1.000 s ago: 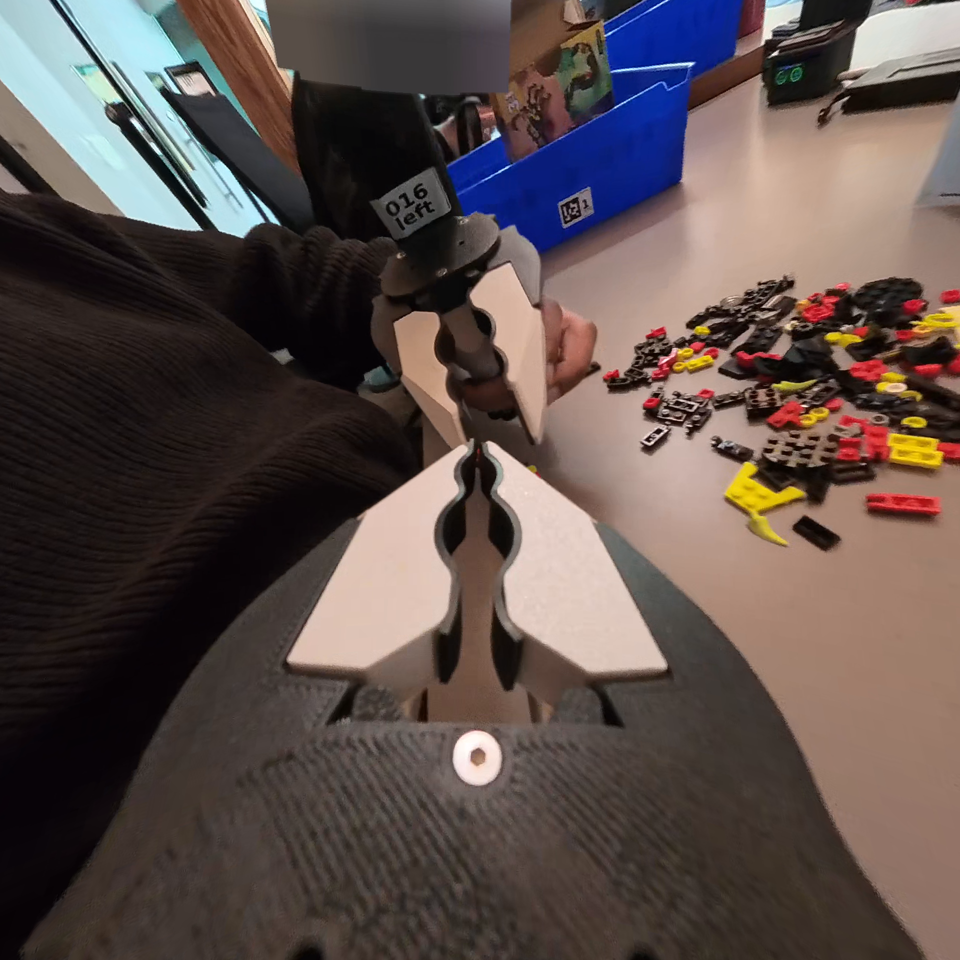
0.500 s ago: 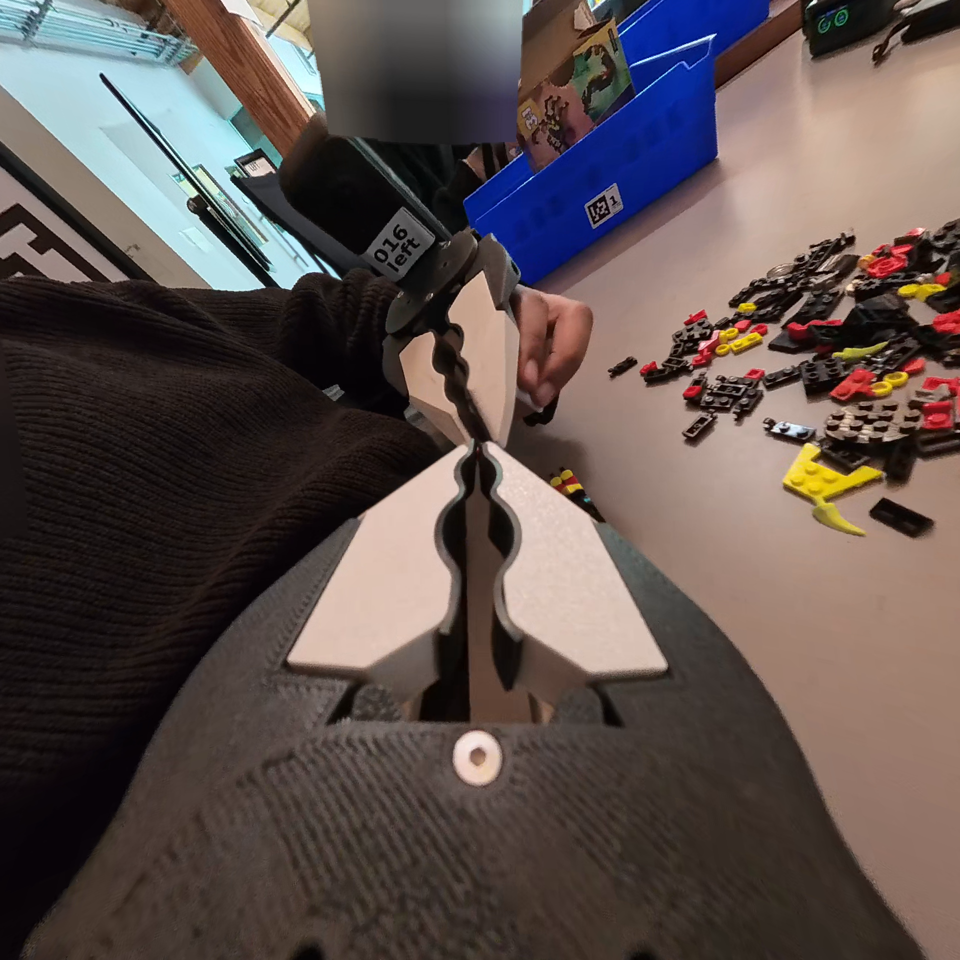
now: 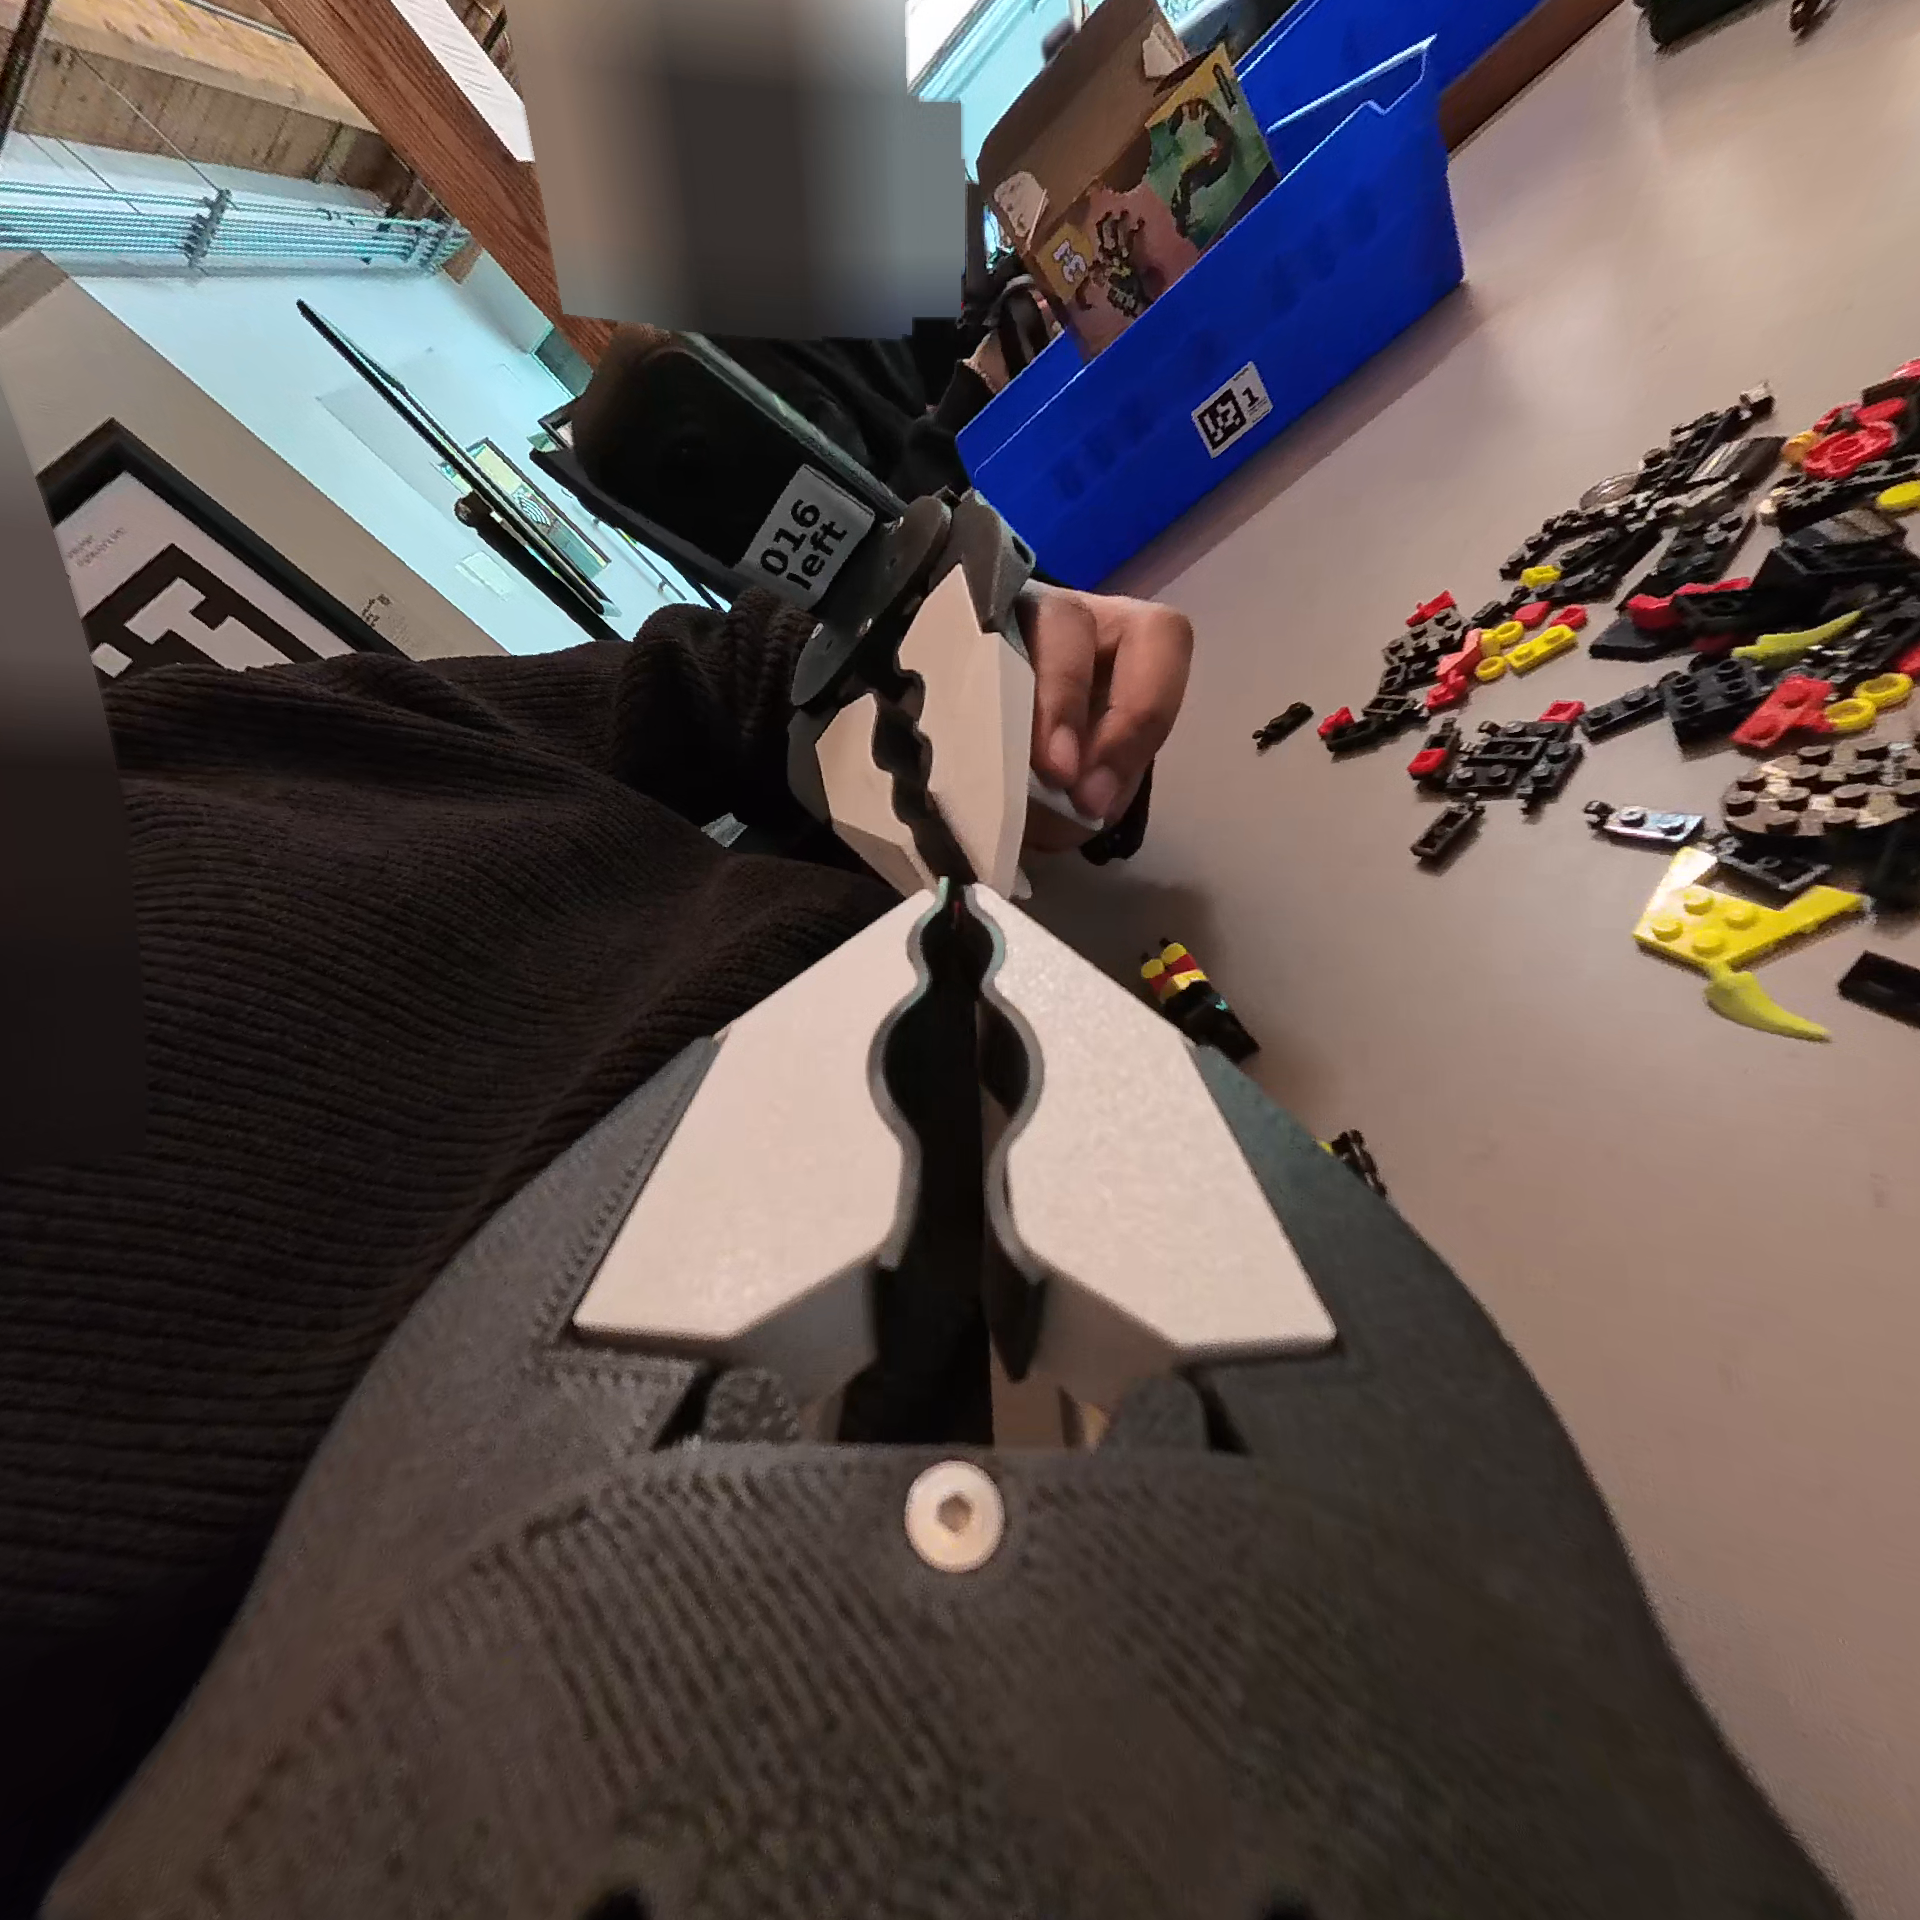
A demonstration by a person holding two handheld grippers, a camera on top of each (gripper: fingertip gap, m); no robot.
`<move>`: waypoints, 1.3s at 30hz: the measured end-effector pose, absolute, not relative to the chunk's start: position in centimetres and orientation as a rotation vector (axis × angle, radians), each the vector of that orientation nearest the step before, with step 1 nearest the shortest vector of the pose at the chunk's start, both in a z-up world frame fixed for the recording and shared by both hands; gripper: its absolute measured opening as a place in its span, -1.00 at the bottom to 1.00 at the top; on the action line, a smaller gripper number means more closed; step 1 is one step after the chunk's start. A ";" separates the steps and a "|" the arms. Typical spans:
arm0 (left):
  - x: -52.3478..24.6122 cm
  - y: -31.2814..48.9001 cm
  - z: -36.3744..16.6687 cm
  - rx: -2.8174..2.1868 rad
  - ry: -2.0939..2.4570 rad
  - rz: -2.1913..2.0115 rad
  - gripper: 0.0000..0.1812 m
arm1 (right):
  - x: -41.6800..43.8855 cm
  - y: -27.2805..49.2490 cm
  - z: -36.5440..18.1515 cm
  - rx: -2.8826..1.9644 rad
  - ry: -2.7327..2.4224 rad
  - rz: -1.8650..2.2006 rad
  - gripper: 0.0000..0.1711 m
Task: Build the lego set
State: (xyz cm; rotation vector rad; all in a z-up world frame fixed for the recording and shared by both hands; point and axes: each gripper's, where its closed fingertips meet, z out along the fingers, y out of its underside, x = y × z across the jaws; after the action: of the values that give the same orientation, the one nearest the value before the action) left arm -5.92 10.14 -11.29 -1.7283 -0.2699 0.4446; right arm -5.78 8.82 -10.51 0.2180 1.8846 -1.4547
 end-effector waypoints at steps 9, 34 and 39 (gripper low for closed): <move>-6.6 9.7 -10.7 -1.681 -0.343 0.398 -0.99 | -7.0 8.7 -9.6 0.264 1.871 -1.560 -0.94; -6.7 8.8 -8.7 -1.358 -0.617 -0.295 -1.00 | -7.0 7.8 -8.4 0.151 2.107 -1.824 -0.98; -6.3 9.1 -8.7 -1.372 -0.595 -0.300 -1.00 | -7.0 7.8 -8.3 0.187 2.057 -1.801 -0.91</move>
State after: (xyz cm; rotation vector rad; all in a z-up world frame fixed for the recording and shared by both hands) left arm -6.28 9.06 -8.65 -1.3715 -0.5946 -0.2996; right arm -7.02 7.80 -8.27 0.1866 2.0566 -1.8010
